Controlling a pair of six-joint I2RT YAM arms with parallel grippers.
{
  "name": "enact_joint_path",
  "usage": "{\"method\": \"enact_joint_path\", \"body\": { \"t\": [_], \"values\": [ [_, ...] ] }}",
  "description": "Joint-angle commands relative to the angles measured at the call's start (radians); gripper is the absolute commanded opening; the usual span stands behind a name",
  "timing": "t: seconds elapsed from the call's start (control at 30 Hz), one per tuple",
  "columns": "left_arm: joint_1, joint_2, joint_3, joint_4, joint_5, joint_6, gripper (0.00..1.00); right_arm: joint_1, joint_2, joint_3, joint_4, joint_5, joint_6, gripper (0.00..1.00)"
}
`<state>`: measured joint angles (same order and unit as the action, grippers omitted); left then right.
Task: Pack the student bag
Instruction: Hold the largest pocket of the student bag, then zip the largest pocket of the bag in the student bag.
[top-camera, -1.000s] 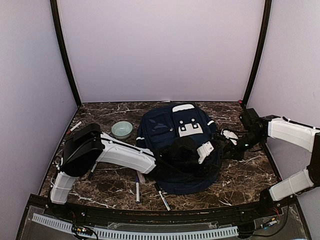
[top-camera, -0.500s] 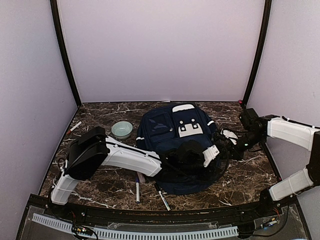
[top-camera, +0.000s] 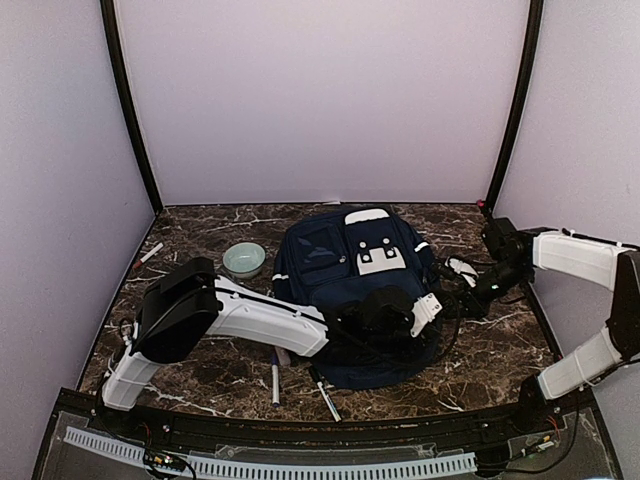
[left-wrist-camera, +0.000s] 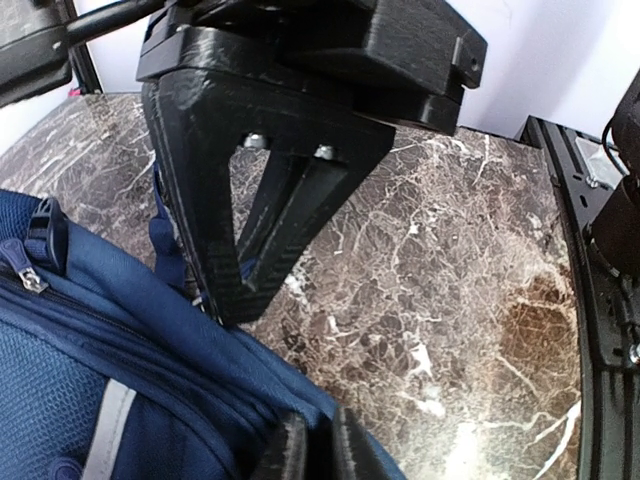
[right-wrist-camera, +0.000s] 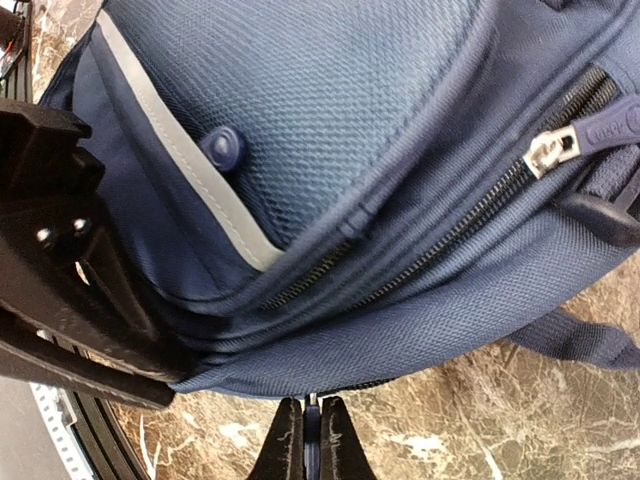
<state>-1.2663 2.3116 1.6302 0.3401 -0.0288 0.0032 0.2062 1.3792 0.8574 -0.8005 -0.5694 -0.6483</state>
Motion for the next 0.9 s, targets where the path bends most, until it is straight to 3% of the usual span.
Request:
{"method": "enact_joint_path", "body": {
  "t": [0.0,0.07,0.47,0.73,0.8,0.87],
  "values": [
    [-0.008,-0.007,-0.002,-0.063,-0.01,0.001,0.05,-0.047,0.028,0.044,0.003,0.007,-0.054,0.0],
    [-0.008,-0.019,-0.017,-0.045,-0.003,-0.002,0.0,-0.08,0.06,0.059,0.012,0.02,-0.065,0.0],
    [-0.008,-0.025,-0.044,-0.008,0.039,-0.023,0.0,-0.131,0.252,0.166,0.28,0.128,0.13,0.0],
    [-0.008,-0.025,-0.058,0.014,0.046,-0.035,0.0,-0.131,0.304,0.176,0.355,0.163,0.197,0.0],
    [-0.007,-0.025,-0.061,0.021,0.046,-0.038,0.01,-0.132,0.289,0.161,0.371,0.18,0.2,0.0],
    [-0.007,-0.024,-0.062,0.022,0.046,-0.039,0.09,-0.133,0.278,0.159,0.369,0.176,0.2,0.02]
  ]
}}
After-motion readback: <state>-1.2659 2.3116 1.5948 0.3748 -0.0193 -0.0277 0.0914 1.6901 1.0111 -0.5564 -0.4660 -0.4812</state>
